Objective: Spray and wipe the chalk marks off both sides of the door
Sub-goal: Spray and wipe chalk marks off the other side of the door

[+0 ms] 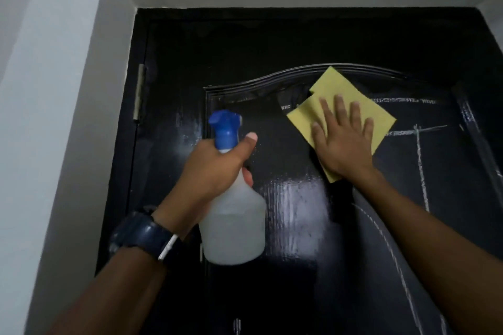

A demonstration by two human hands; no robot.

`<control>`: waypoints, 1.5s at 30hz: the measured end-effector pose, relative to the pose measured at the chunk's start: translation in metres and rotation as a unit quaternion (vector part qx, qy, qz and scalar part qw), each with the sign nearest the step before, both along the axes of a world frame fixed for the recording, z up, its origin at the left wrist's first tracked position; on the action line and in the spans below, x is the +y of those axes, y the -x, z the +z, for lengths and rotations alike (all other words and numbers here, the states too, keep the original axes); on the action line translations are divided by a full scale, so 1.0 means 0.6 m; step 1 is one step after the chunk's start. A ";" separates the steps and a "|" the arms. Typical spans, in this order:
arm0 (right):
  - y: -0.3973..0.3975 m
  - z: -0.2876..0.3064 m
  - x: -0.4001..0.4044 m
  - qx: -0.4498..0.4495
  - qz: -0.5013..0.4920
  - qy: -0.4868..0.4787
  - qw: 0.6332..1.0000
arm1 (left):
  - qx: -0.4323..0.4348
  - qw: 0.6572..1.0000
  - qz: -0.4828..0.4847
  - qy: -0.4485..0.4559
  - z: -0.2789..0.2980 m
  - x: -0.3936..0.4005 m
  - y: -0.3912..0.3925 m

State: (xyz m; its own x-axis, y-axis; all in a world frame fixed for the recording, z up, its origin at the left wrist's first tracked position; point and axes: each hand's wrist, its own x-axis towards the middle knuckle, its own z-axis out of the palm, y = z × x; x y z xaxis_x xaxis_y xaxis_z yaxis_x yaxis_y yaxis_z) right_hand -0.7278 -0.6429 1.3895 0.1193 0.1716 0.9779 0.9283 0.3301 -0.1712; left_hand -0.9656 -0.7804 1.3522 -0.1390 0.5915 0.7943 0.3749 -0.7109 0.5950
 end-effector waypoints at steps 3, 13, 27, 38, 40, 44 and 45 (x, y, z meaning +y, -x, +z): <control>-0.028 -0.129 -0.005 -0.029 0.003 -0.022 0.999 | -0.008 1.000 -0.010 -0.006 0.012 0.004 -0.043; -0.080 0.034 0.001 -0.093 0.012 -0.002 0.996 | -0.028 0.998 0.053 -0.017 0.005 0.023 -0.165; 0.069 0.109 -0.022 -0.279 -0.012 0.001 0.960 | -0.030 0.983 0.179 0.019 -0.032 -0.049 -0.134; -0.133 -0.113 0.012 -0.186 -0.010 -0.020 0.982 | -0.004 0.997 0.081 0.012 0.004 -0.036 -0.121; -0.177 -0.047 0.011 -0.148 -0.039 0.025 0.988 | 0.008 0.998 0.066 0.009 0.009 -0.024 -0.116; -0.189 0.051 0.003 -0.066 -0.017 0.036 0.997 | 0.021 0.999 0.021 0.024 0.020 -0.013 -0.116; -0.193 0.036 0.006 -0.062 -0.010 0.031 0.998 | 0.022 0.999 0.006 0.028 0.020 -0.011 -0.119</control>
State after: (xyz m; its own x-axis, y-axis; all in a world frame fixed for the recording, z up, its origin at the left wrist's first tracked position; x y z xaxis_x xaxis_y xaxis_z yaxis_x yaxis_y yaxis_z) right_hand -0.6121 -0.6396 1.4112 0.0013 0.2306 0.9730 0.9502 0.3030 -0.0731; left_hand -0.8942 -0.7869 1.3640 -0.1131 0.6338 0.7652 0.4100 -0.6718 0.6170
